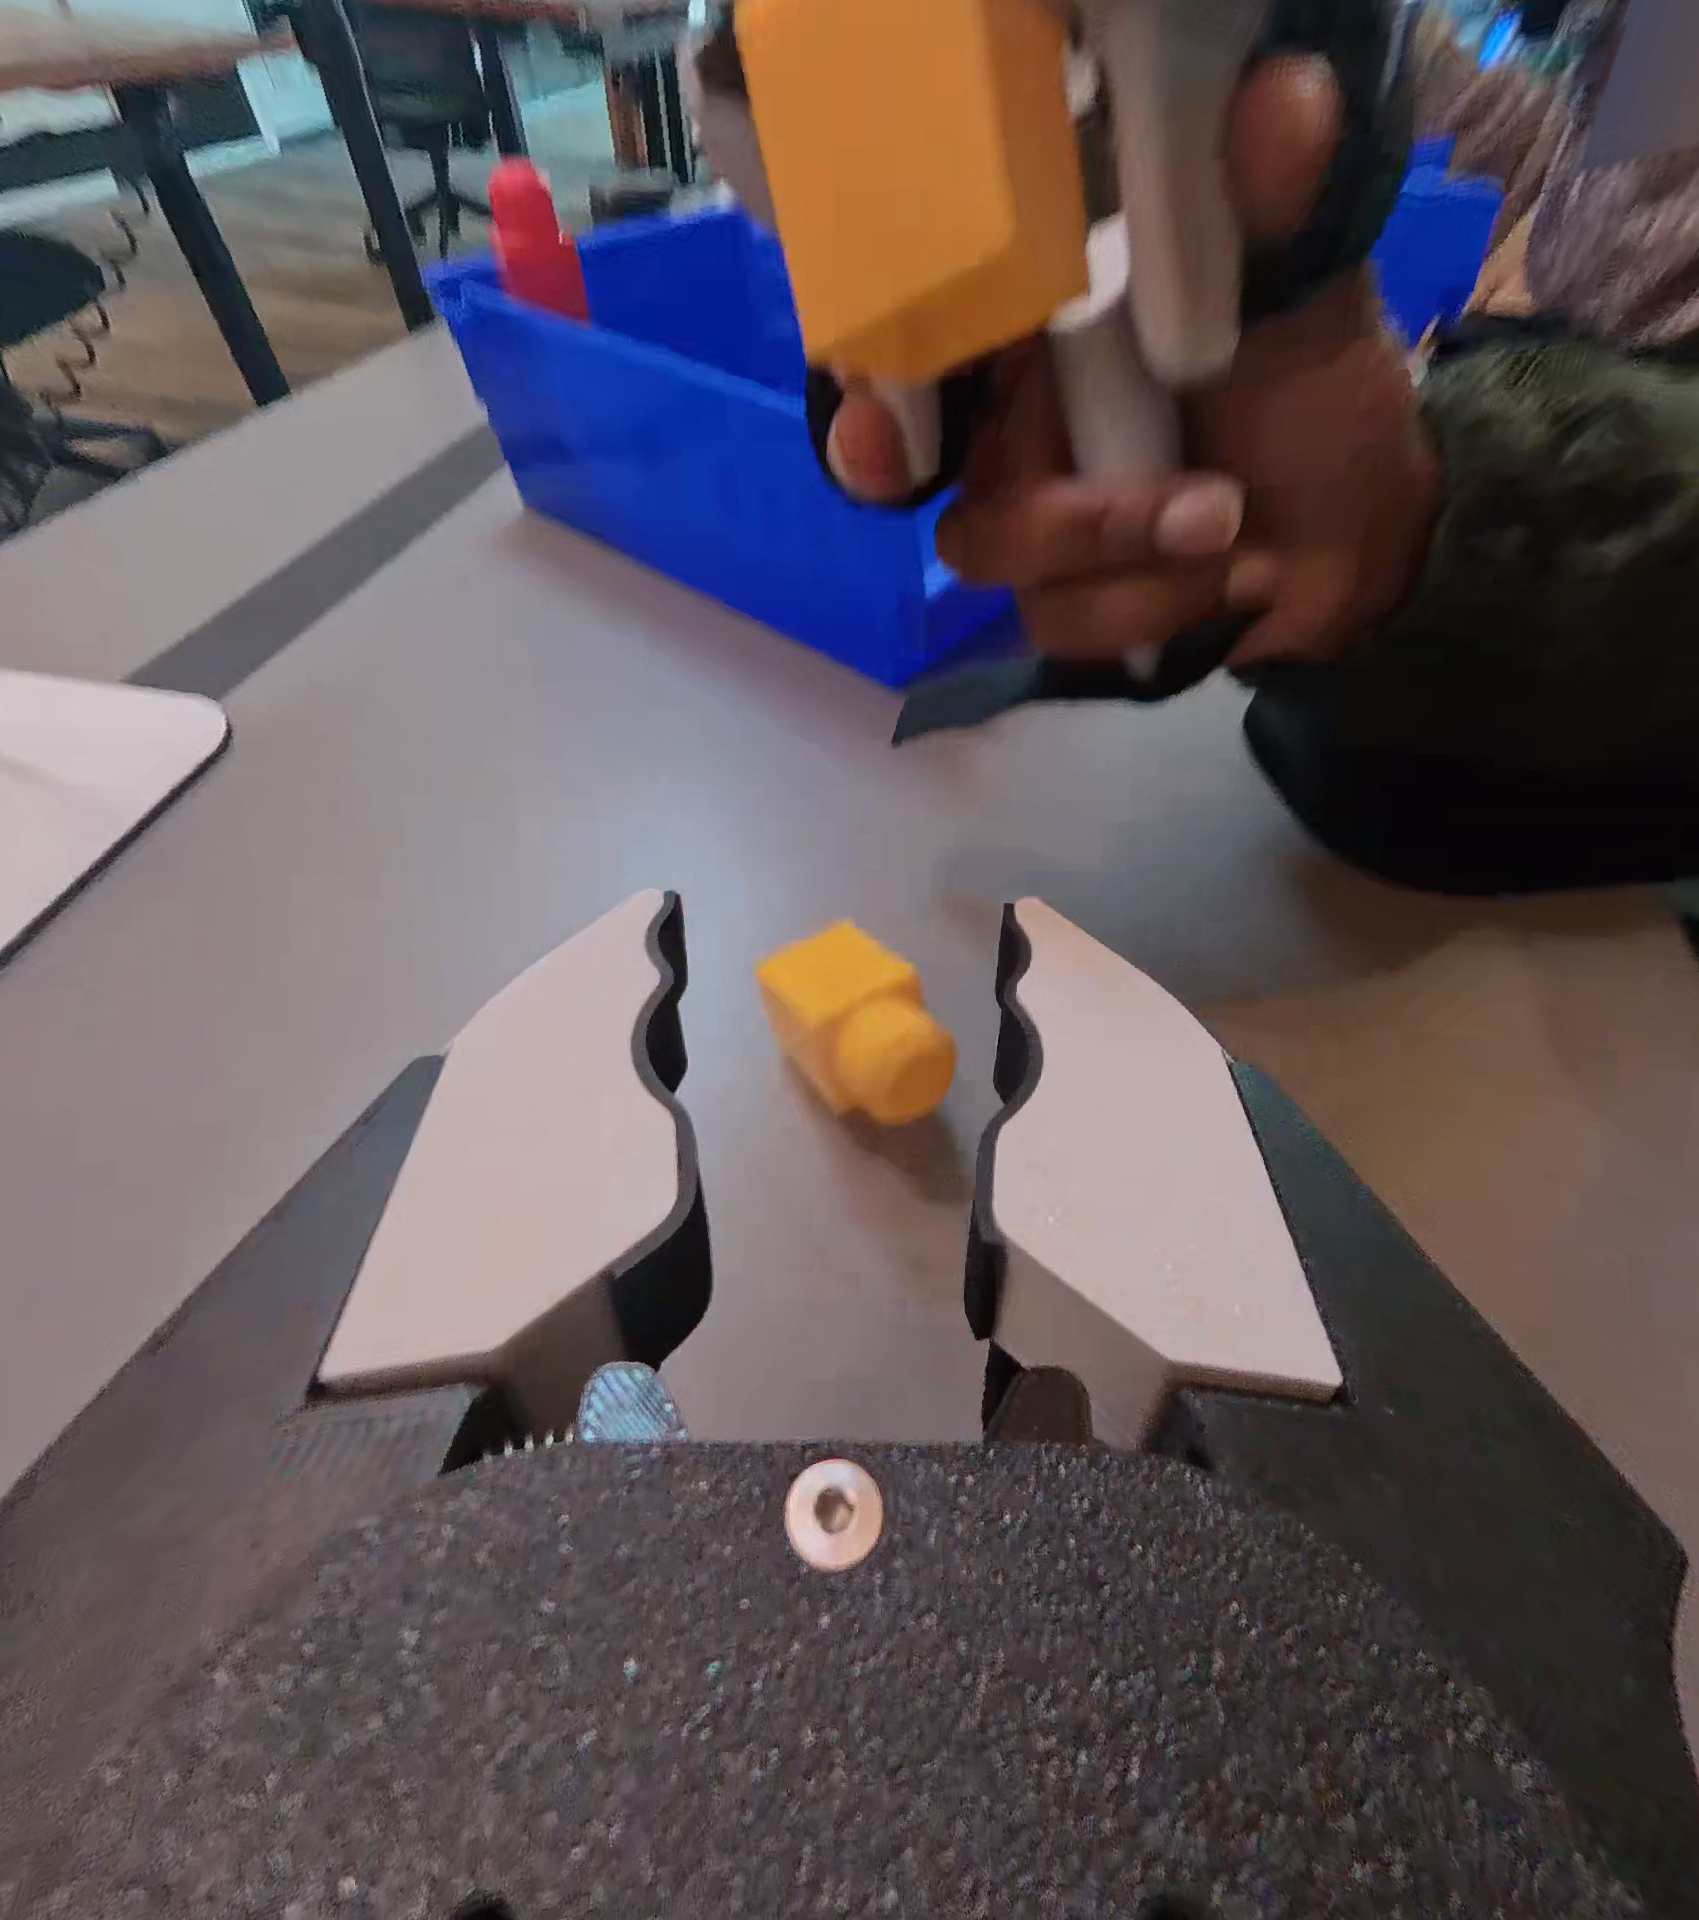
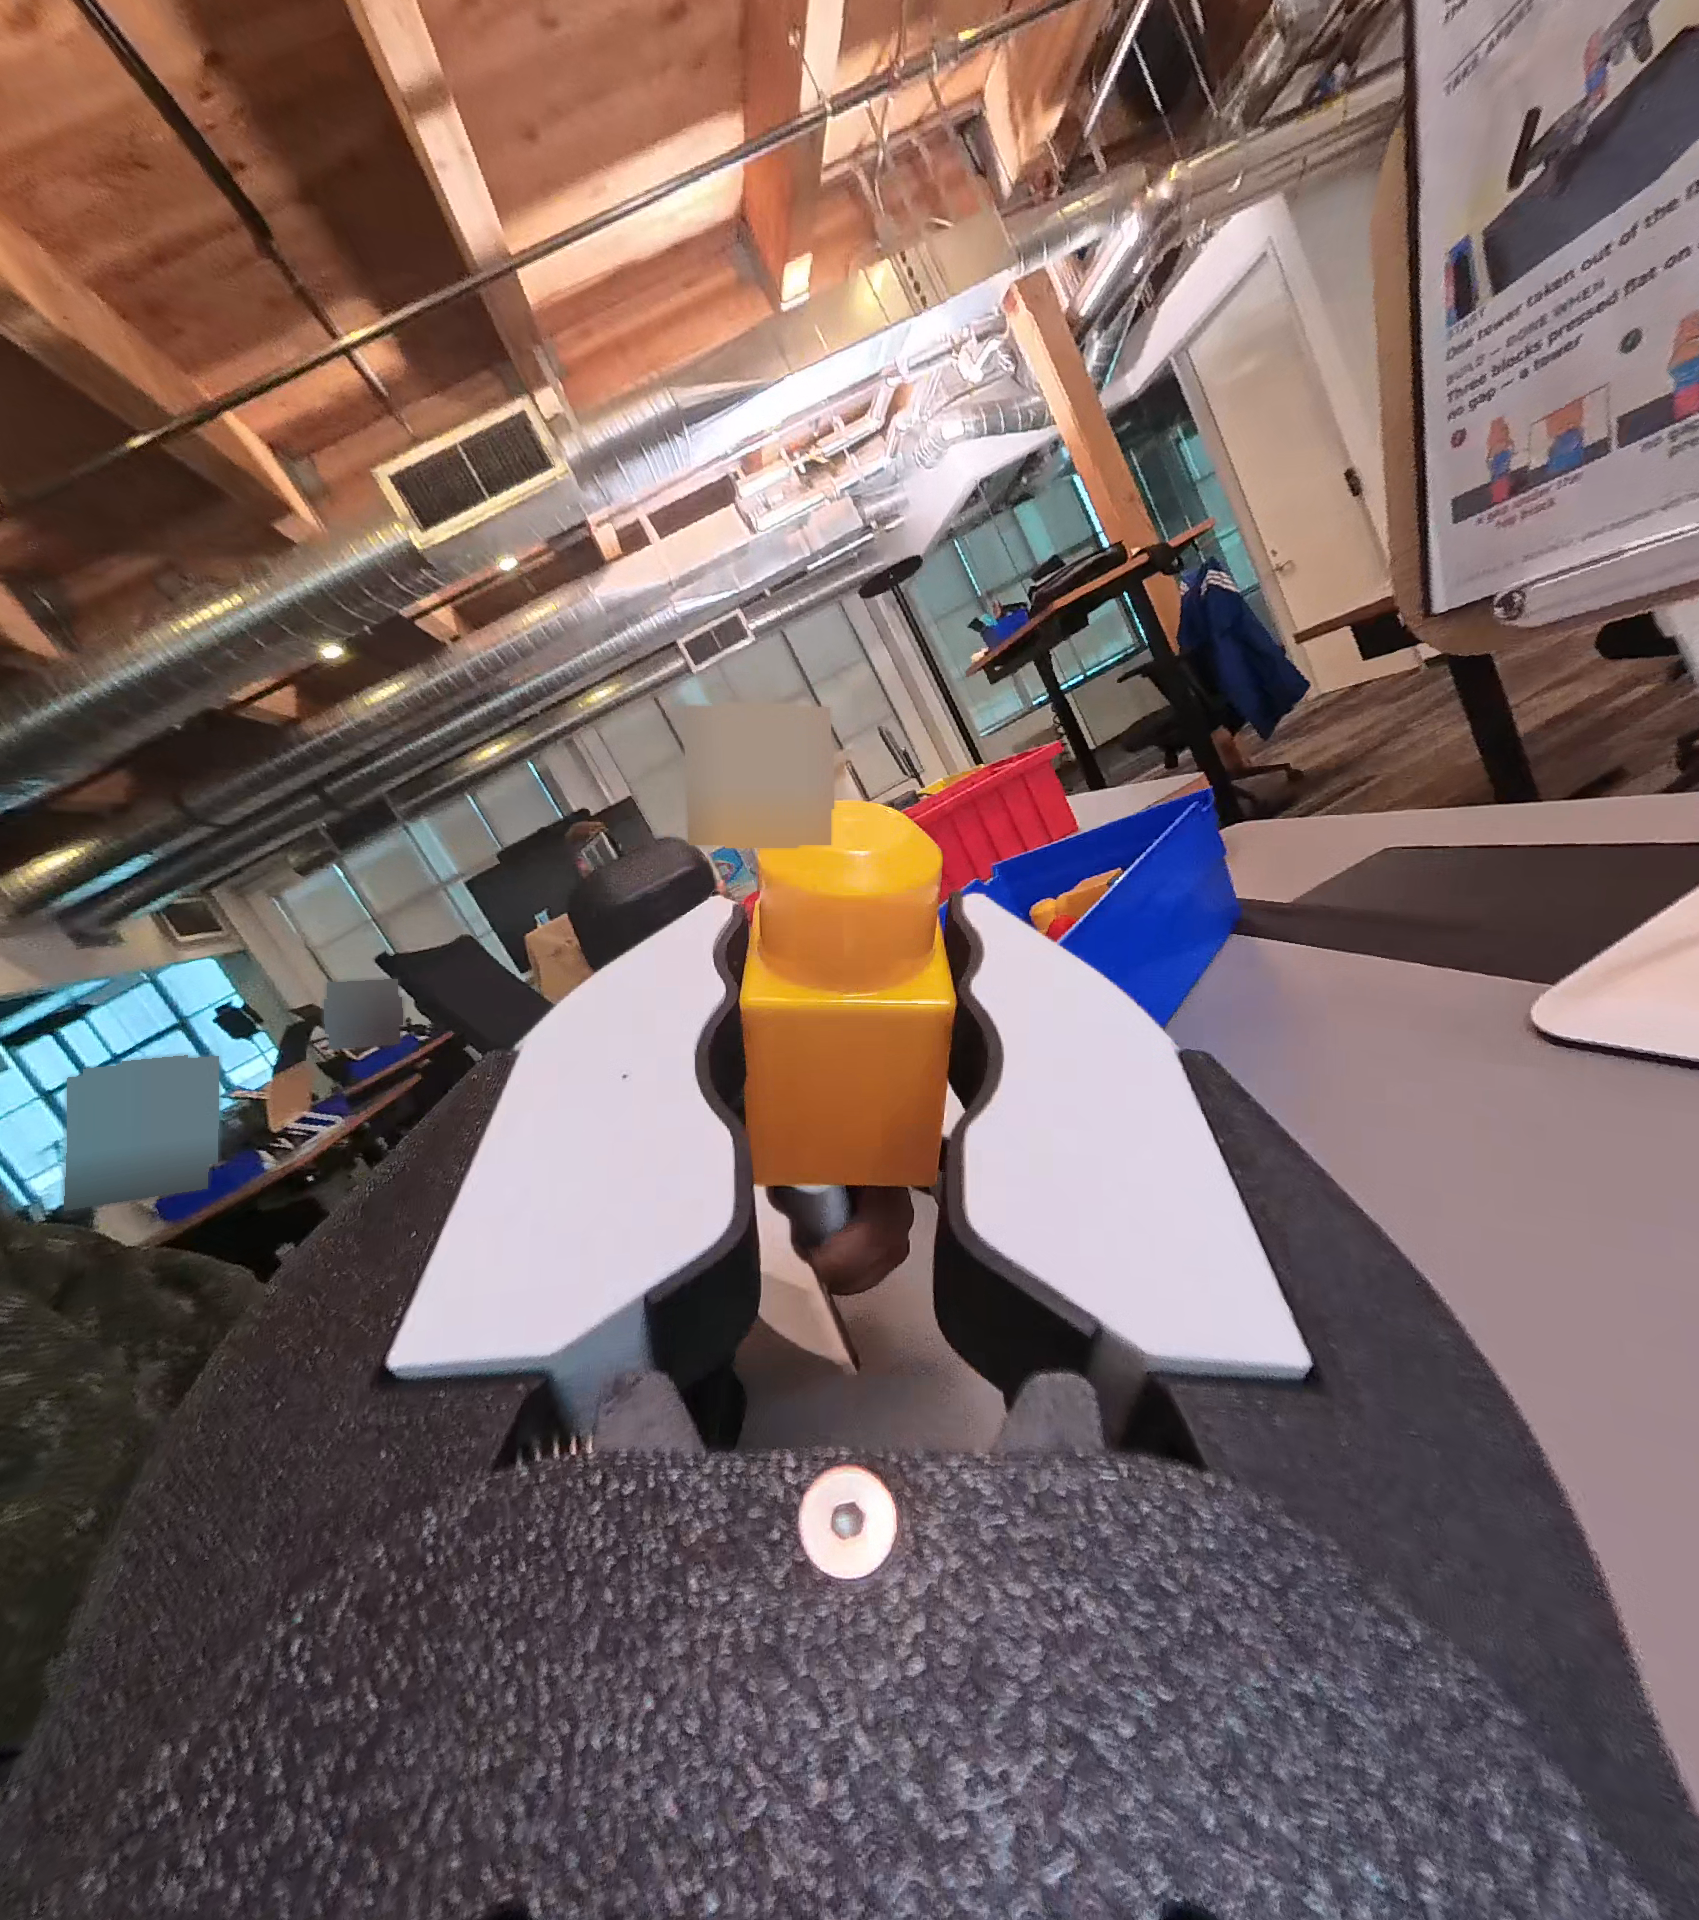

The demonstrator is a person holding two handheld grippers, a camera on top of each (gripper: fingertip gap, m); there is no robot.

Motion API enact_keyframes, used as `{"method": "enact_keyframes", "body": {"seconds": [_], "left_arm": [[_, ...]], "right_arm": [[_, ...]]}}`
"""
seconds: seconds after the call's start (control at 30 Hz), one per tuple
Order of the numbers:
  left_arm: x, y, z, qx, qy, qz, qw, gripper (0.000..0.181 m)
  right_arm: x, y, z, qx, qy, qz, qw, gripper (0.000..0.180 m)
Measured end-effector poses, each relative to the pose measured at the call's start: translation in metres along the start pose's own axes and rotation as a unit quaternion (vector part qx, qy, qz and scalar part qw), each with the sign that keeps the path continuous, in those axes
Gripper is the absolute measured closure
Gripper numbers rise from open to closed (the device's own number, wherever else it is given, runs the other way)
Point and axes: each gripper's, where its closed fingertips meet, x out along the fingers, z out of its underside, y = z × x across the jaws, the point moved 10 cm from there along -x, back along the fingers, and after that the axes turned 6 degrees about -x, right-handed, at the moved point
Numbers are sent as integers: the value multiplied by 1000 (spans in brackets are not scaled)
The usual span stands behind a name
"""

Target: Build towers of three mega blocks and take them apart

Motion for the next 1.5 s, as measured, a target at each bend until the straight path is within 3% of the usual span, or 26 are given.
{"method": "enact_keyframes", "body": {"seconds": [0.33, 0.4, 0.5, 0.57, 0.67, 0.83, 1.0, 1.17, 1.5], "left_arm": [[40, 9, 31, 56, -200, -78, 975, 117], [47, 9, 38, 53, -229, -94, 967, 122], [49, 12, 38, 58, -248, -95, 962, 152], [43, 11, 33, 71, -261, -105, 957, 152], [25, 13, 18, 74, -261, -98, 957, 152], [-2, 20, -2, 108, -359, -52, 925, 152], [2, 12, -5, 101, -466, 29, 878, 152], [19, 0, -11, 90, -461, 58, 881, 152], [11, -1, -8, 82, -314, 57, 944, 128]], "right_arm": [[-4, 10, 1, 16, -1, 15, 1000, 143], [-5, 11, 1, 18, -1, 15, 1000, 143], [-5, 12, 1, 19, -3, 16, 1000, 143], [-6, 11, 0, 17, -3, 18, 1000, 143], [-8, 12, -3, 15, 1, 19, 1000, 143], [-8, 16, -2, 21, -6, 24, 999, 143], [-7, 18, 2, 32, -19, 21, 999, 143], [-8, 18, 0, 31, -21, 20, 999, 143], [-12, 21, -3, 29, -15, 26, 999, 143]]}}
